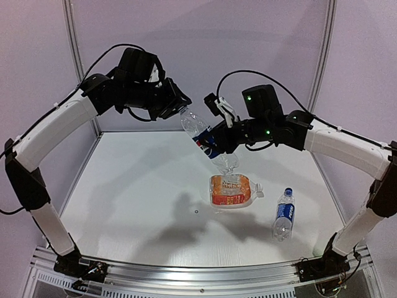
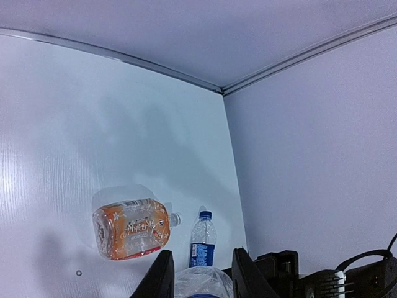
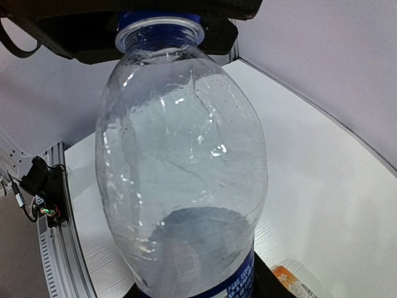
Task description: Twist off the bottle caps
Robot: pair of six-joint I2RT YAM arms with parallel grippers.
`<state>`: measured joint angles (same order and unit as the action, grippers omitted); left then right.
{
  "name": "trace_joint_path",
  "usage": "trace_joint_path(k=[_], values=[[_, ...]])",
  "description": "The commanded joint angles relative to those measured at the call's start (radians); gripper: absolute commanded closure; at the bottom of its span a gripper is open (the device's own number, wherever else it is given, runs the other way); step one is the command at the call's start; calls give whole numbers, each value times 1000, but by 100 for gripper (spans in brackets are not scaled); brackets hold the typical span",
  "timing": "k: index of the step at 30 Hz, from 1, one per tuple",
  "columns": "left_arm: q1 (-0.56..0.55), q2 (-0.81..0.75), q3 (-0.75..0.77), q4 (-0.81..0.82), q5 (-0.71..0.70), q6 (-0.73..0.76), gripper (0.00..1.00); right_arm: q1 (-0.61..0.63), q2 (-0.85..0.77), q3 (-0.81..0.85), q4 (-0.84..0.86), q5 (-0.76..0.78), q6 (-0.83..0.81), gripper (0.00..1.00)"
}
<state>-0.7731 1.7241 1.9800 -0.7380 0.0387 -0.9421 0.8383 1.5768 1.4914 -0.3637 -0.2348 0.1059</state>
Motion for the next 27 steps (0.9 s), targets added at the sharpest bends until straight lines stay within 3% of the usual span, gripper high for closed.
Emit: trace_joint_path(k=[1,7,10,17,21,27], values=[[-1,-29,18,-95,-78,22,64,-8,-5,21,-7,81,2,61],[2,-90,7,33,-10,196,22,-8,-33,-19,2,45,20,61],[8,-151,-30,64,11,319,9,-8,-50,-19,2,28,29,61],[82,-344,-253,239,325,506,10,-8,-133,-69,130,-144,107,60],[100,-347,-242,276,457,510,14,-8,-163,-105,252,-273,181,60],[58,-275,-173,296,511,497,17,-8,-158,-107,312,-374,242,61]])
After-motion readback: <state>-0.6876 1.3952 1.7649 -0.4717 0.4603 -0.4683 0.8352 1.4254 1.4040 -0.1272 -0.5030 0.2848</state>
